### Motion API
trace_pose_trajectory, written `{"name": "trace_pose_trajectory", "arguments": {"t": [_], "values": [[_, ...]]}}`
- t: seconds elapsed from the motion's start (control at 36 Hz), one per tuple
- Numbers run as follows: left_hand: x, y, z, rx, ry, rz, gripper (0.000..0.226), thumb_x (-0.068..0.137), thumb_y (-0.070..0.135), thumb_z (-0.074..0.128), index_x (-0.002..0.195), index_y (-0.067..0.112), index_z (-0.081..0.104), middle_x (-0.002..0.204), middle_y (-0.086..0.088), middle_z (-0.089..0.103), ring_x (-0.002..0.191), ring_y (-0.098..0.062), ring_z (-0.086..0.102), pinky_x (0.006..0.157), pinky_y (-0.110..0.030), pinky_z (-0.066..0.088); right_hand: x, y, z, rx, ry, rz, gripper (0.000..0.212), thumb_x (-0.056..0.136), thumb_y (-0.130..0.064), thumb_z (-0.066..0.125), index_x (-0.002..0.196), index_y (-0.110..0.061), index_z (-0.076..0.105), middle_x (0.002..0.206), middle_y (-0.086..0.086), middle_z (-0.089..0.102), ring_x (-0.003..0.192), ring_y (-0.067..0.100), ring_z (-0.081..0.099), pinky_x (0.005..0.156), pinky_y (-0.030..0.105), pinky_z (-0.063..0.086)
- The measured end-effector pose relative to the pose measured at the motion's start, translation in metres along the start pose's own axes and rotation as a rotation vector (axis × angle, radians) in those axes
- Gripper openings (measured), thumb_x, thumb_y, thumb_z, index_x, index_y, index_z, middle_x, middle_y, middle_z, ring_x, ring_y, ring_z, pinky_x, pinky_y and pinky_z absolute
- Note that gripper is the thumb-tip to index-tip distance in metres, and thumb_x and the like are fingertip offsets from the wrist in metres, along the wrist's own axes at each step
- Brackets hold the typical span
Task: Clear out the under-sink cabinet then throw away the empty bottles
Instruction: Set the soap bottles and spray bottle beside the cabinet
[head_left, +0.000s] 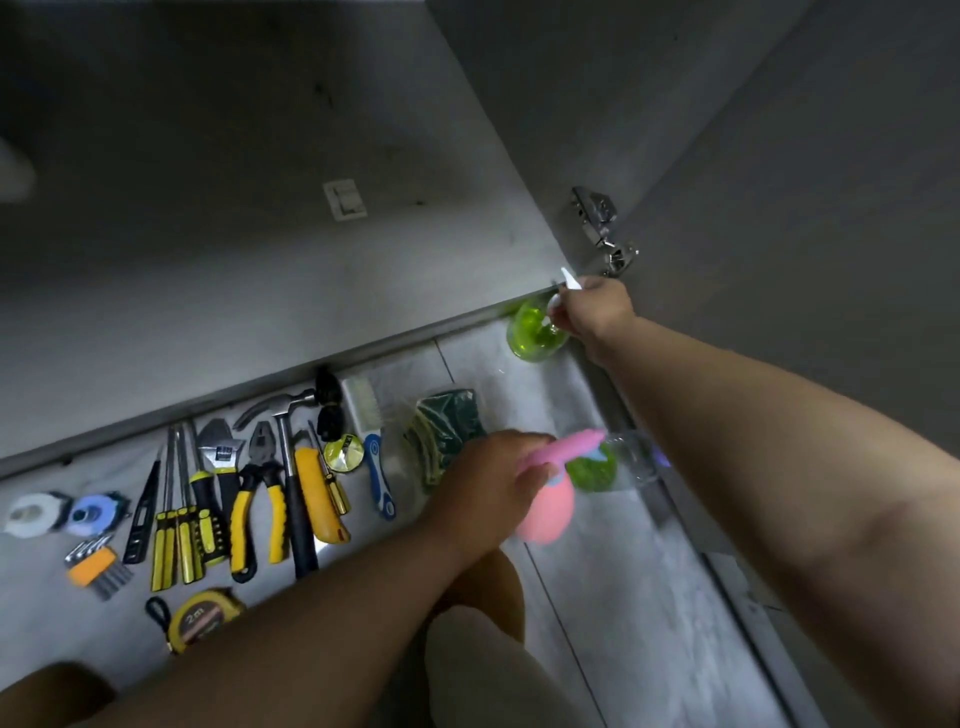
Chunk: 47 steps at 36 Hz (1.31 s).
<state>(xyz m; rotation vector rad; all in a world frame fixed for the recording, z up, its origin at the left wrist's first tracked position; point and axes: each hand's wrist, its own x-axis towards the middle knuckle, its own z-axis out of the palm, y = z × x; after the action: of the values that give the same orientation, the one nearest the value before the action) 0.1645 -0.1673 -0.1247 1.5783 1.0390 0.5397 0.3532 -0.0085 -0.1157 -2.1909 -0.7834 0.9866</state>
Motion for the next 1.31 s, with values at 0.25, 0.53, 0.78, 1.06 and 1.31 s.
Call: {"name": "trace_pose_trajectory", "arguments": {"t": [0.25,0.53,0.78,1.06,1.31], "values": [[0.039,0.01,-0.016,-0.062,0.205,-0.051,0.018,0.094,0.03,0.067,0.11,0.022,0.071,0.092,0.002,0.073,0.085,-0.016,0.069,0.072,-0.033,0.056,-0.049,-0.009,-0.048,-0.198,-0.141,-0.143,0.027,0.096,-0.022,0.054,0.07,-0.019,0.051,0.068,0.003,0.052,0.06,0.016,0.045,0.057,0.031,0.037],[0.079,0.036,0.014,0.116,0.315,-0.07,0.024,0.094,0.029,0.07,0.116,0.021,0.072,0.107,-0.002,0.076,0.093,-0.021,0.069,0.073,-0.022,0.045,-0.143,0.076,-0.108,-0.865,-0.019,-0.169,0.035,0.084,-0.029,0.06,0.118,-0.02,0.057,0.119,0.011,0.053,0.113,0.037,0.056,0.085,0.041,0.05],[0.12,0.03,0.016,0.001,0.137,-0.217,0.032,0.092,0.011,0.064,0.12,0.023,0.074,0.118,0.002,0.074,0.113,-0.016,0.066,0.097,-0.026,0.05,-0.154,0.104,-0.096,-0.797,0.123,-0.228,0.036,0.084,-0.007,0.058,0.119,-0.016,0.054,0.119,0.011,0.05,0.099,0.04,0.061,0.076,0.04,0.05],[0.081,-0.009,-0.007,0.636,-0.113,-0.13,0.057,0.089,0.03,0.069,0.144,0.036,0.052,0.147,-0.006,0.053,0.137,-0.029,0.047,0.114,-0.042,0.039,-0.152,0.151,-0.077,-0.201,0.161,0.014,0.051,0.071,-0.035,0.087,0.112,-0.029,0.058,0.106,-0.003,0.068,0.098,0.025,0.066,0.084,0.034,0.051],[0.054,-0.034,0.002,1.02,-0.401,-0.212,0.054,0.09,0.058,0.055,0.141,0.042,0.048,0.16,-0.003,0.031,0.155,-0.024,0.009,0.118,-0.064,0.001,-0.137,0.153,-0.061,-0.159,0.238,0.025,0.061,0.071,-0.038,0.086,0.122,-0.027,0.055,0.118,0.002,0.068,0.11,0.029,0.064,0.089,0.035,0.05]]}}
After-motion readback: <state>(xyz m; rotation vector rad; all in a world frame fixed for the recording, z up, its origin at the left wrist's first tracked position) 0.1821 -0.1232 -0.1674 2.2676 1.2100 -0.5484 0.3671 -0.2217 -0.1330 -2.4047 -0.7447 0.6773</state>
